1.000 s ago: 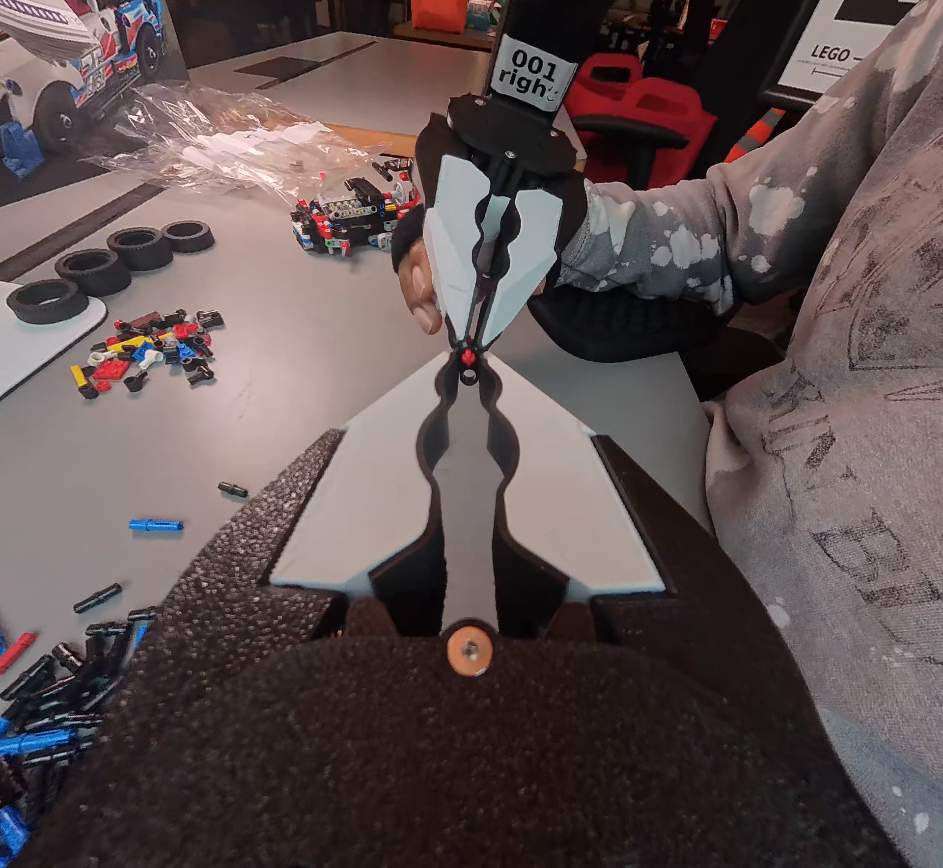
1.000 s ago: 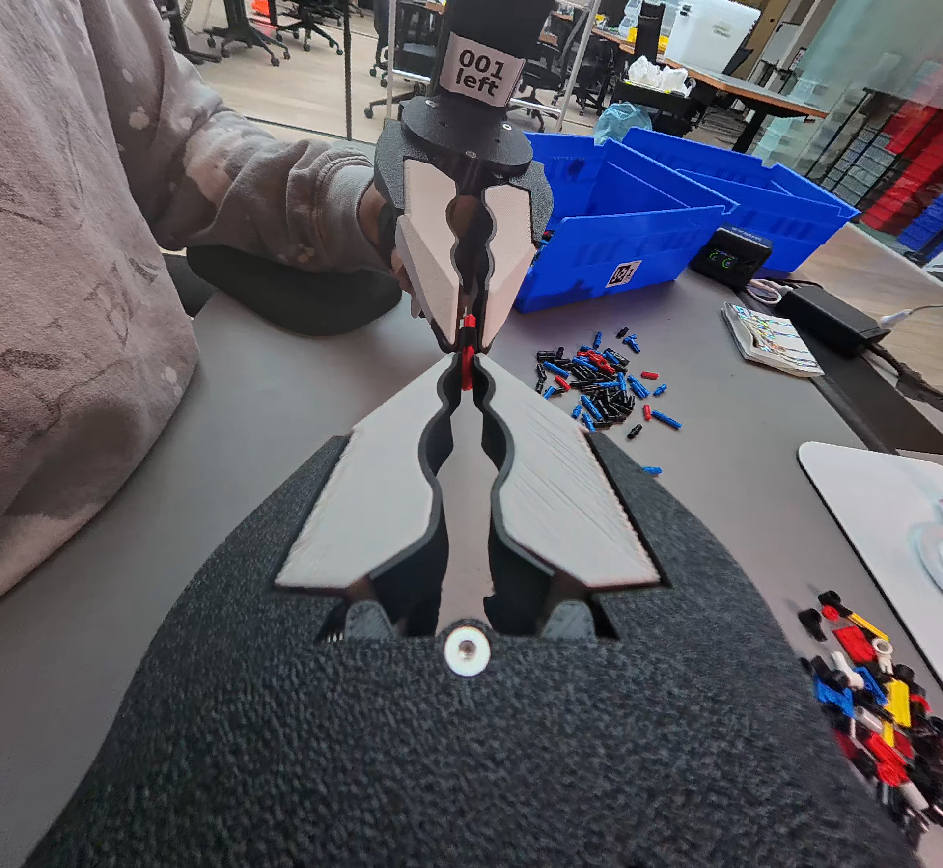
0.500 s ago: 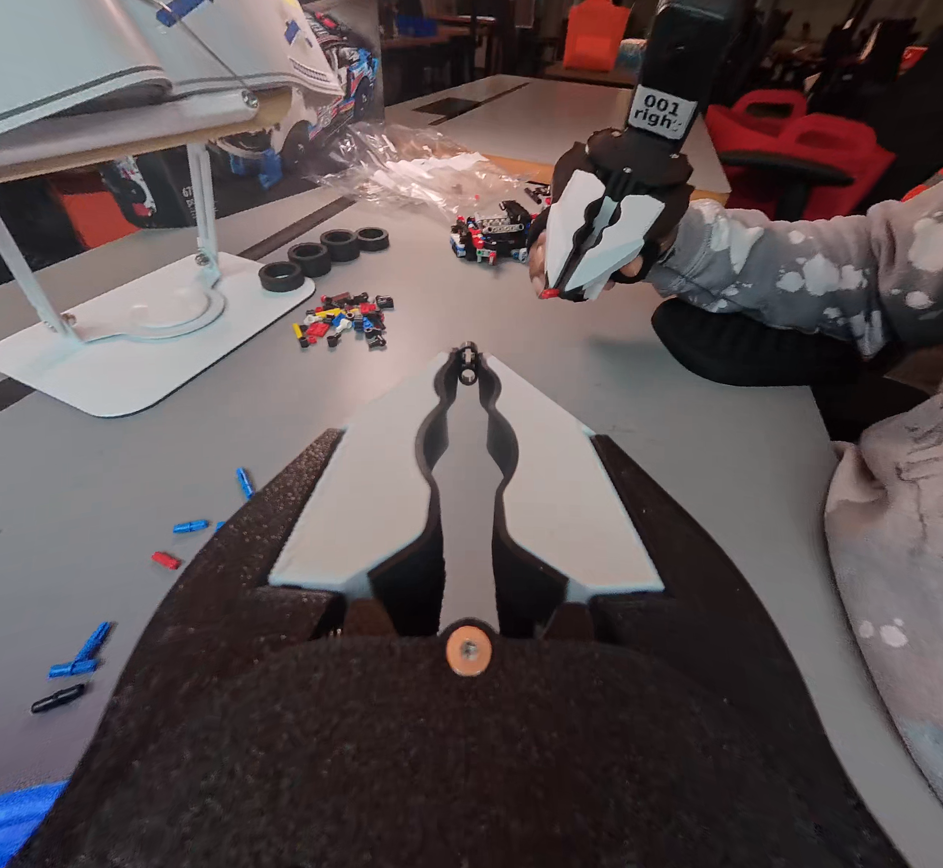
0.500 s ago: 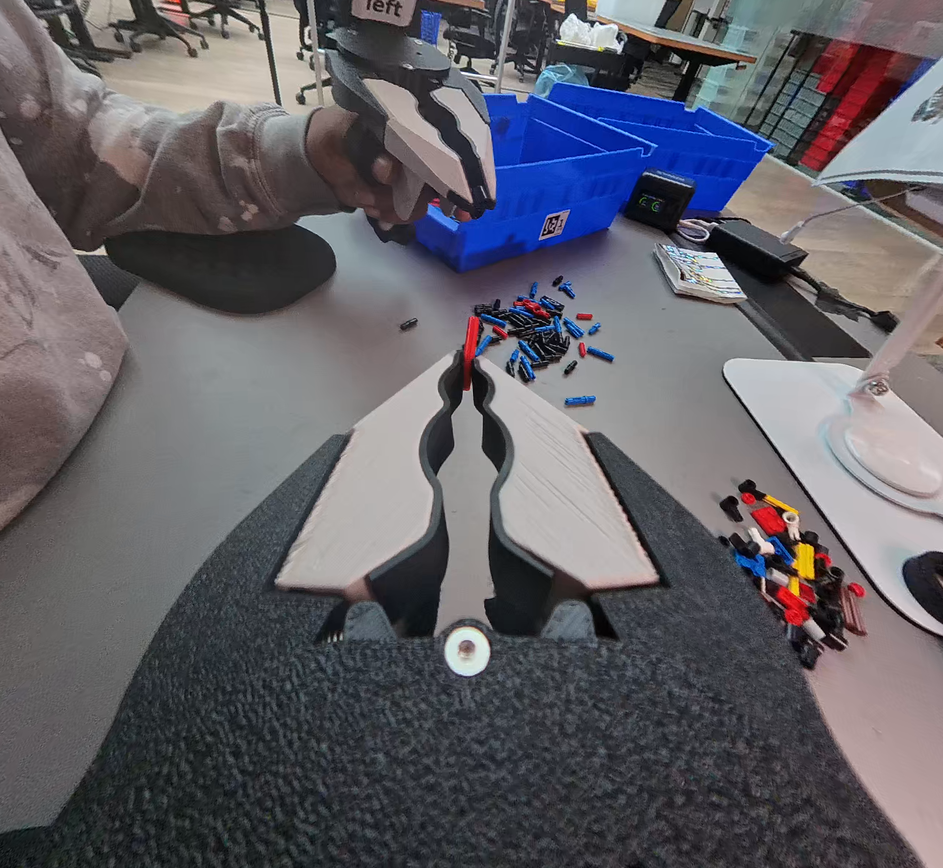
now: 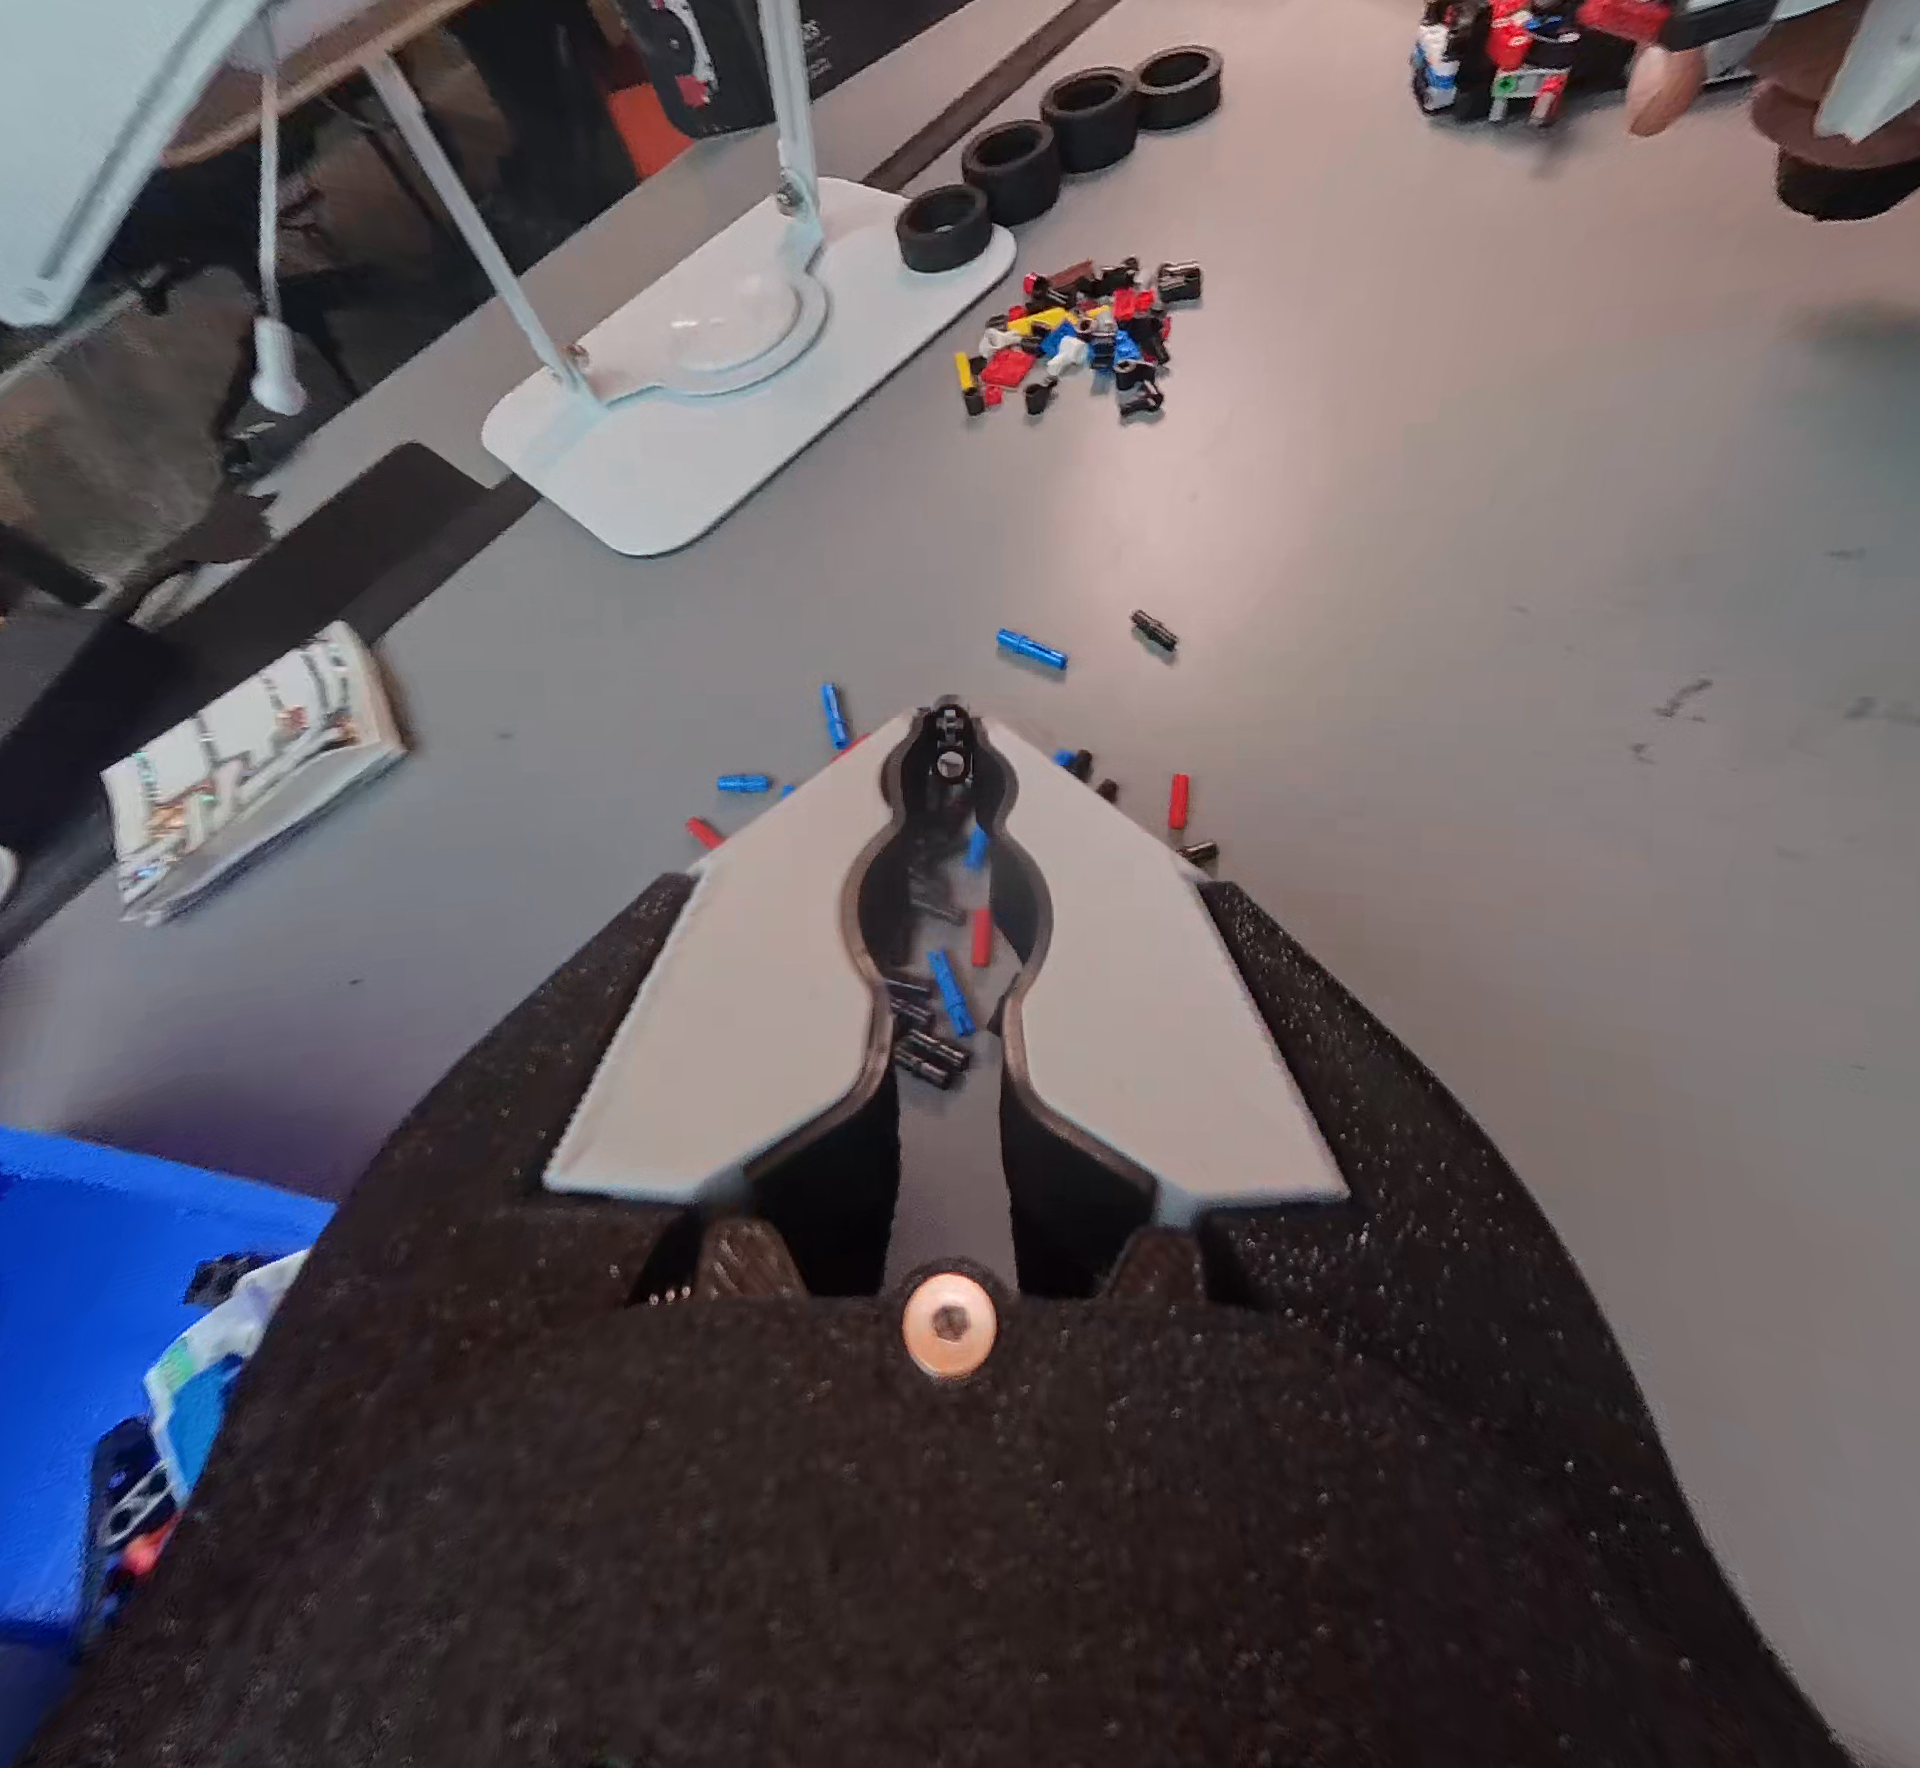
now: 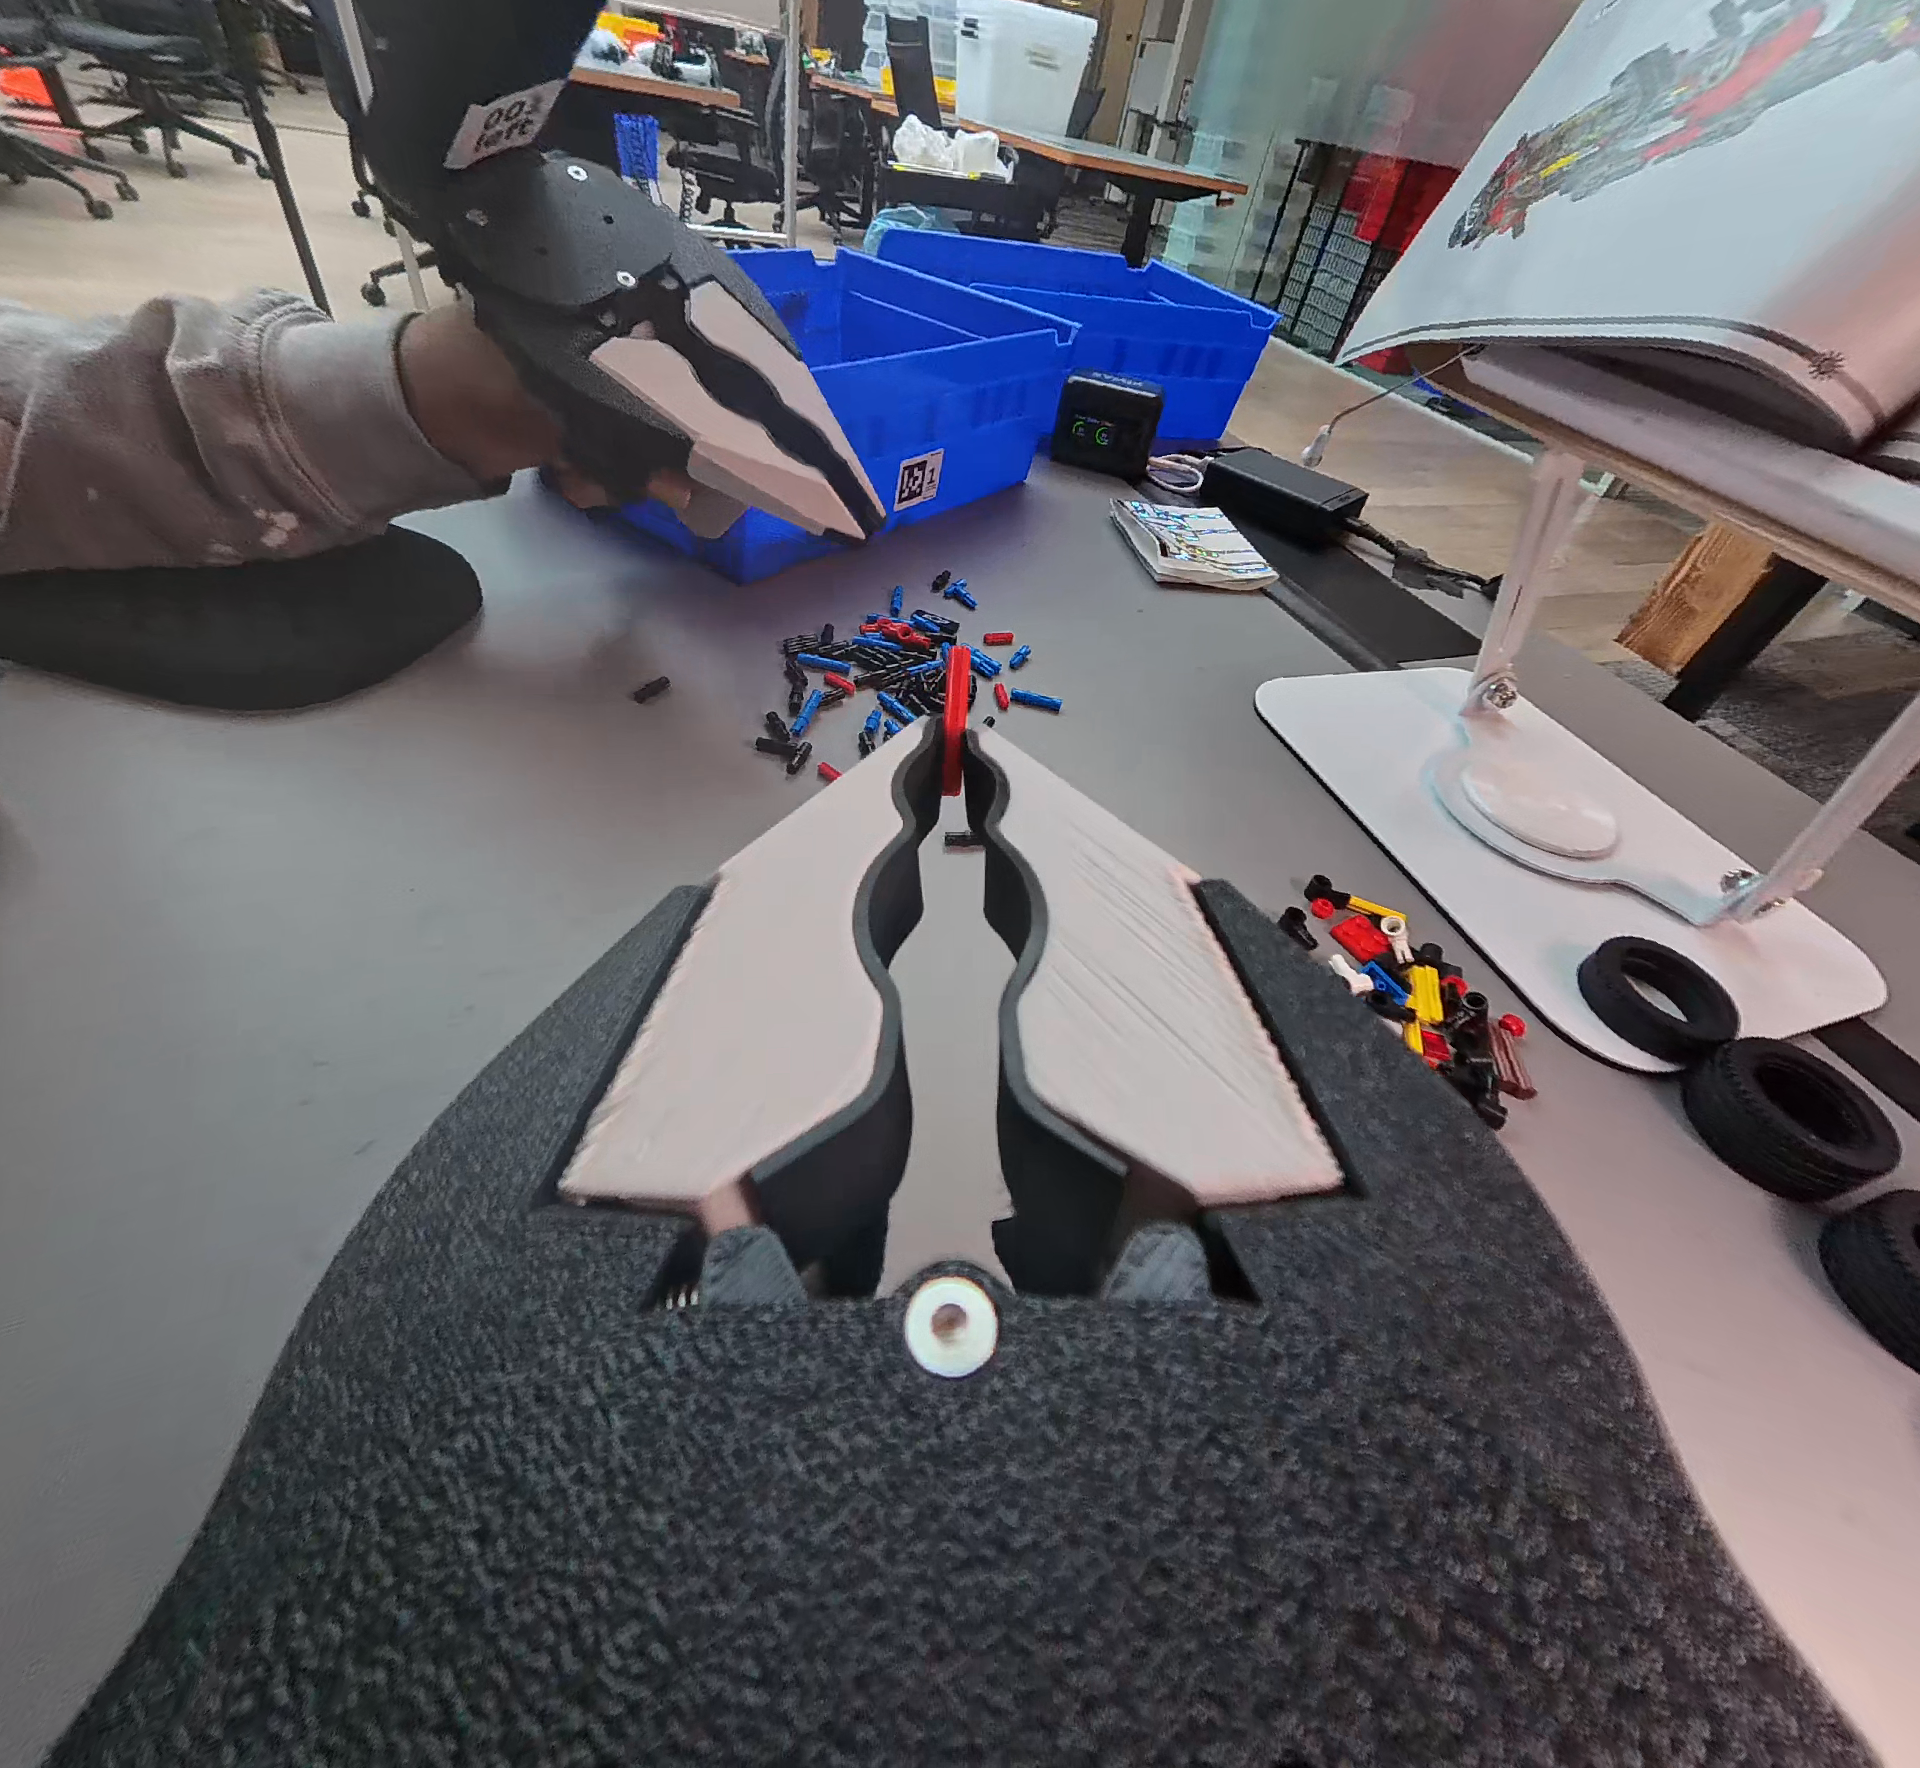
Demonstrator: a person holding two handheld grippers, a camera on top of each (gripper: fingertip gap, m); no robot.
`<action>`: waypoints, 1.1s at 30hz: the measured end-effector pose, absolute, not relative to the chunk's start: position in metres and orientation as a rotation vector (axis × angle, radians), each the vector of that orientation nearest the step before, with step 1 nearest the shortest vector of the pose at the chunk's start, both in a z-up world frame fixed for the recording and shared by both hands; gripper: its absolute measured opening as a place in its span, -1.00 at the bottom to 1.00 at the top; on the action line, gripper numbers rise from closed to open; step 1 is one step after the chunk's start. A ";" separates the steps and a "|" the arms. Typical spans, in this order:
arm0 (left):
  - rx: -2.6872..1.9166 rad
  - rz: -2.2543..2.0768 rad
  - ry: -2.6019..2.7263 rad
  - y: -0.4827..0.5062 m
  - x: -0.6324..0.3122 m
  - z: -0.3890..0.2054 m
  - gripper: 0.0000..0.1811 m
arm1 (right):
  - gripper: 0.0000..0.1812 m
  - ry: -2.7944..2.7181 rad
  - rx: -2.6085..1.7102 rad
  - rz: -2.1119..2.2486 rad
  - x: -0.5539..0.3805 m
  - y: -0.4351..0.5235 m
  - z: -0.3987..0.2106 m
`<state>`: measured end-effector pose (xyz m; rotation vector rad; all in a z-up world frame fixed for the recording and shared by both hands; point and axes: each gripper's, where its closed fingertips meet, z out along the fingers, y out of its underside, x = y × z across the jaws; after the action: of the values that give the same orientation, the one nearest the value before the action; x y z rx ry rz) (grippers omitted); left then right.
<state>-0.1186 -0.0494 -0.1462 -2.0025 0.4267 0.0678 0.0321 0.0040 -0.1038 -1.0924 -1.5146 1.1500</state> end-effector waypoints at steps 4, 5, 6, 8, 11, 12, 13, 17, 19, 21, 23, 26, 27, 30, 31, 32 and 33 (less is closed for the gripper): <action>-1.879 0.433 0.258 -0.064 -0.173 -0.092 -0.93 | -0.97 -1.501 -1.086 1.134 0.033 0.006 -0.100; -1.860 0.527 0.171 -0.073 -0.195 -0.078 -0.93 | -0.97 -1.496 -1.087 1.138 0.033 0.006 -0.099; -1.872 0.582 0.091 -0.083 -0.216 -0.072 -0.93 | -0.97 -1.490 -1.088 1.143 0.032 0.007 -0.099; -1.985 0.583 -0.038 -0.099 -0.249 -0.084 -0.94 | -0.96 -1.480 -1.092 1.152 0.032 0.007 -0.098; -2.220 0.517 -0.150 -0.117 -0.276 -0.133 -0.78 | -0.96 -1.476 -1.095 1.154 0.030 0.007 -0.099; -2.256 0.495 -0.164 -0.120 -0.277 -0.142 -0.72 | -0.97 -1.477 -1.096 1.146 0.030 0.008 -0.099; -2.273 0.476 -0.169 -0.120 -0.276 -0.148 -0.63 | -0.96 -1.482 -1.099 1.141 0.031 0.008 -0.100; -2.207 0.472 -0.136 -0.111 -0.268 -0.137 -0.41 | -0.96 -1.492 -1.115 1.102 0.032 0.013 -0.103; -2.161 0.485 -0.122 -0.108 -0.266 -0.129 -0.39 | -0.96 -1.488 -1.119 1.072 0.033 0.017 -0.102; -2.127 0.507 -0.118 -0.108 -0.267 -0.124 -0.36 | -0.96 -1.476 -1.120 1.036 0.036 0.022 -0.098; -2.098 0.519 -0.122 -0.108 -0.268 -0.118 -0.33 | -0.96 -1.464 -1.134 0.980 0.042 0.031 -0.093; -2.032 0.491 -0.134 -0.108 -0.268 -0.104 -0.32 | -0.97 -1.532 -1.263 0.788 0.064 0.052 -0.105; -2.006 0.488 -0.133 -0.109 -0.268 -0.099 -0.33 | -0.97 -1.545 -1.320 0.700 0.078 0.062 -0.112; -1.935 0.497 -0.122 -0.113 -0.268 -0.085 -0.34 | -0.96 -1.556 -1.504 0.499 0.133 0.082 -0.135; -1.916 0.494 -0.121 -0.113 -0.268 -0.082 -0.36 | -0.96 -1.560 -1.572 0.458 0.155 0.085 -0.145; -1.900 0.485 -0.119 -0.113 -0.266 -0.080 -0.36 | -0.96 -1.554 -1.636 0.426 0.177 0.086 -0.152; -1.883 0.474 -0.114 -0.111 -0.264 -0.077 -0.36 | -0.96 -1.554 -1.704 0.409 0.199 0.084 -0.161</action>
<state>-0.2644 -0.1112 -0.0768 -1.8828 -0.1141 0.4740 0.1990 0.0839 -0.1608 -1.7037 -1.5536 0.4090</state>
